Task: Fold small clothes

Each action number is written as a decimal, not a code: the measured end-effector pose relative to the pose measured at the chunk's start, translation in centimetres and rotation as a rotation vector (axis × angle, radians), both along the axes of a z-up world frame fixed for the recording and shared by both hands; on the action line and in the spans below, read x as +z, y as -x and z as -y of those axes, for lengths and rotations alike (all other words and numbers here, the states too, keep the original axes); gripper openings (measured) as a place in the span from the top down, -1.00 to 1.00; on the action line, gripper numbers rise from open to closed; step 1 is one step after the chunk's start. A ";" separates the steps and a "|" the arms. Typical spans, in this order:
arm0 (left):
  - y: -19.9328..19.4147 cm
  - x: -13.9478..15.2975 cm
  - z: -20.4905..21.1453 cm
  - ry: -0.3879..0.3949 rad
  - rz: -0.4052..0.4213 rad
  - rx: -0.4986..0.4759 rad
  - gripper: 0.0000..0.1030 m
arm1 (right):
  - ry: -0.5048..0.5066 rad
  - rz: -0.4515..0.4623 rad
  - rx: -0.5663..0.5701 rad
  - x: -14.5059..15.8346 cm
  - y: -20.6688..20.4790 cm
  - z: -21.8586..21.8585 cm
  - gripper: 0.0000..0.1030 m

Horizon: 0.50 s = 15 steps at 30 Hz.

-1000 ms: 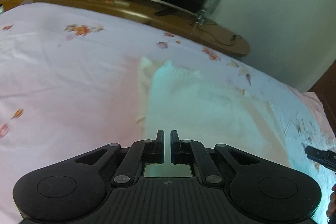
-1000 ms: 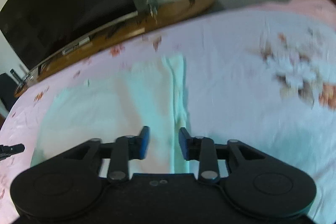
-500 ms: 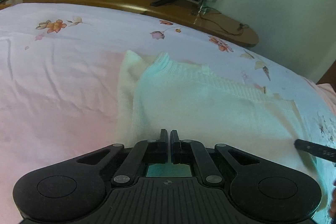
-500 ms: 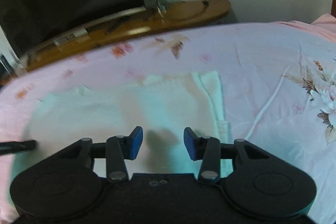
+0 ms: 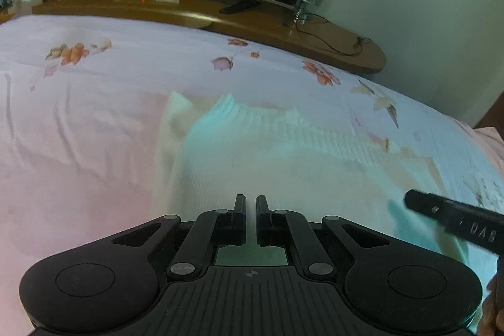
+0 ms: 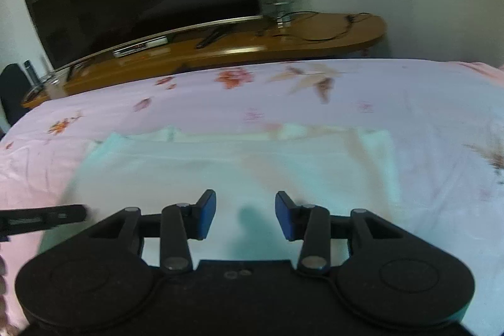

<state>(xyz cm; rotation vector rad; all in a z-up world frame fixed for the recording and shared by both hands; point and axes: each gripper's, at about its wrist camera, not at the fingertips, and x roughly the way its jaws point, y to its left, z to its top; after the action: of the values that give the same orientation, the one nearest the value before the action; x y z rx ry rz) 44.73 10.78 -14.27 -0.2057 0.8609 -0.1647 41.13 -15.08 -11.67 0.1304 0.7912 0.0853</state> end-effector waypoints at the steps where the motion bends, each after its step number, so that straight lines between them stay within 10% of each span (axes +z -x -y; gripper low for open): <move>1: -0.6 -0.1 0.3 -0.006 -0.004 0.003 0.93 | -0.004 -0.002 0.003 -0.1 -0.5 -0.5 0.20; 15: -5.3 -1.8 0.1 -0.026 -0.005 0.044 0.94 | 0.104 -0.066 -0.090 -3.4 -6.6 0.0 0.19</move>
<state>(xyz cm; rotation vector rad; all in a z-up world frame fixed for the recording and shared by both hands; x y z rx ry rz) 50.01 10.73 -16.03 -0.2006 0.8622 -0.1116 47.73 -15.08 -15.07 0.0702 0.8530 -0.0454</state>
